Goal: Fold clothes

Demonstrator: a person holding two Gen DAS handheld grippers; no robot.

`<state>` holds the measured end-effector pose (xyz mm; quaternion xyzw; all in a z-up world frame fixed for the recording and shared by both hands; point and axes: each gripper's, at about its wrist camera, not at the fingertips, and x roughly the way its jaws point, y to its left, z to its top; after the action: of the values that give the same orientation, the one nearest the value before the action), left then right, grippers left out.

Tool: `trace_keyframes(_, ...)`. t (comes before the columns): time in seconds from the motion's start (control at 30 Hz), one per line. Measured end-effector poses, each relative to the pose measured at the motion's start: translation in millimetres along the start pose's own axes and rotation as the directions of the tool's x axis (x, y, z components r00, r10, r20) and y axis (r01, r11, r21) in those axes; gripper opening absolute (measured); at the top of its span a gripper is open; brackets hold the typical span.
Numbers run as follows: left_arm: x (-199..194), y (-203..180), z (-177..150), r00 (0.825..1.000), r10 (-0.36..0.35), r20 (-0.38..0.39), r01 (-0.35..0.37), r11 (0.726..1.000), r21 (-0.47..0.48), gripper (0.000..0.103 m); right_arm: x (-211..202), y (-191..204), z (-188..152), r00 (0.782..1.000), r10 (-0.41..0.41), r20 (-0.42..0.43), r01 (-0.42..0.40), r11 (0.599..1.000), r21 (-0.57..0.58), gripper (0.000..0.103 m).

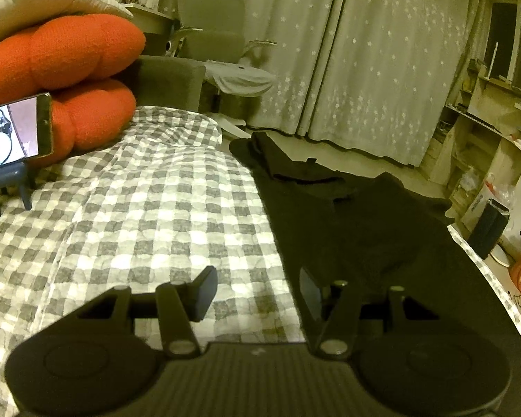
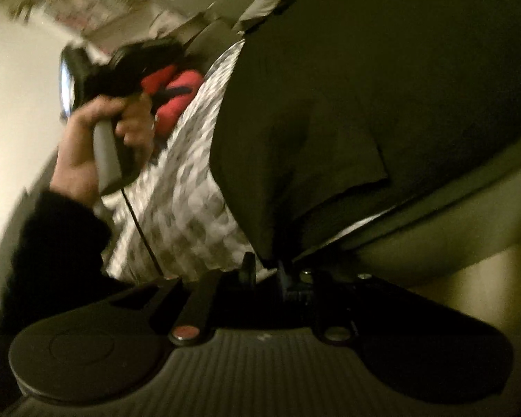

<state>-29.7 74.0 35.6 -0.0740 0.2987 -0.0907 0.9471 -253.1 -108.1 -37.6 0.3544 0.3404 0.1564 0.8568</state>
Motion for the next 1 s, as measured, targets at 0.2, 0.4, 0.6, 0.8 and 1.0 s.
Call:
trace_keyframes(0.2,0,2,1,1.0,-0.004,-0.001,0.004,1.0,-0.009,0.054,-14,1,5,0.996,-0.078,0.05,0.083,0.992,-0.093,0.02)
trace_keyframes(0.4,2,-1,0,1.0,-0.007,-0.003,0.007,1.0,0.009,0.054,-11,-10,16,0.99,-0.116,0.08,0.123,0.989,-0.084,0.02)
trace_keyframes(0.6,3,-1,0,1.0,-0.002,-0.004,0.002,1.0,0.013,0.054,-10,-16,22,0.984,-0.157,0.087,0.166,0.98,-0.11,0.022)
trace_keyframes(0.8,4,0,1,1.0,-0.009,-0.007,0.009,1.0,0.002,0.054,-13,3,20,0.97,-0.196,0.141,0.227,0.939,-0.259,0.039)
trace_keyframes(1.0,4,-2,-1,1.0,-0.004,-0.007,0.004,1.0,0.022,0.054,-3,5,17,0.967,-0.216,0.136,0.249,0.916,-0.313,0.006)
